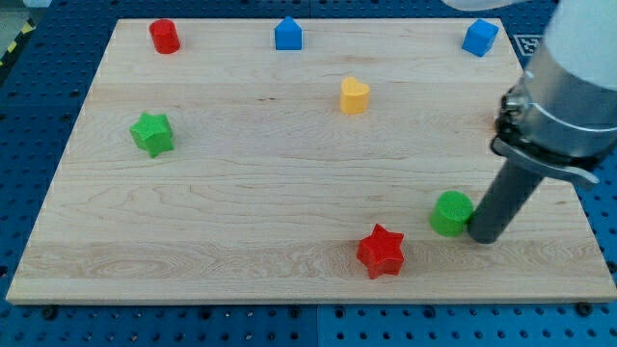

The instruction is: Move the green circle closer to the green star

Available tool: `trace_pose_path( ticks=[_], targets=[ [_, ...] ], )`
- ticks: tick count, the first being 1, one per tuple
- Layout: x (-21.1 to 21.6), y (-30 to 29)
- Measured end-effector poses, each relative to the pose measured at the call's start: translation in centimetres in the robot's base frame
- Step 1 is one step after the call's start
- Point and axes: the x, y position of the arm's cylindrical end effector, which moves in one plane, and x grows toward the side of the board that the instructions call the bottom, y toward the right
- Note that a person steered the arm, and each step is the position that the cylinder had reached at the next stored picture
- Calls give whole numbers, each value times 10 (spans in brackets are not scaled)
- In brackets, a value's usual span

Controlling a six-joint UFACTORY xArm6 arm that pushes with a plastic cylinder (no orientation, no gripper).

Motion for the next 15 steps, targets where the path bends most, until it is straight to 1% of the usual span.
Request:
trace_pose_path(
  ticks=[1,4,5,6,7,9,11,13,15],
  targets=[
    [-17,-8],
    [-22,0],
    [-23,-6],
    [-28,-39],
    [-47,-64],
    [-49,-130],
    [-38,-162],
    [-58,-172],
    [-58,-241]
  ],
)
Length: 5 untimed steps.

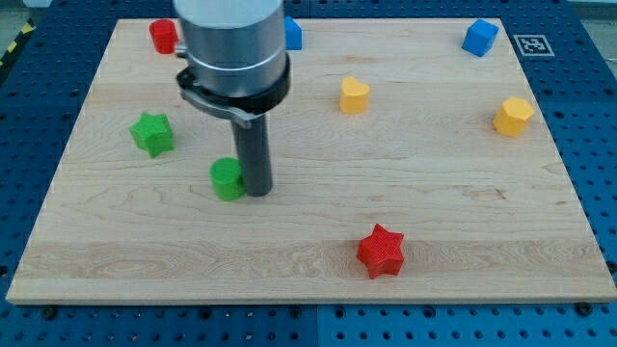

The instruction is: Move the green circle closer to the green star

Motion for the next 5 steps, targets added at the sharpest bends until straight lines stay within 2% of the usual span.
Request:
trace_pose_path(
  ticks=[5],
  targets=[
    [10,-112]
  ],
)
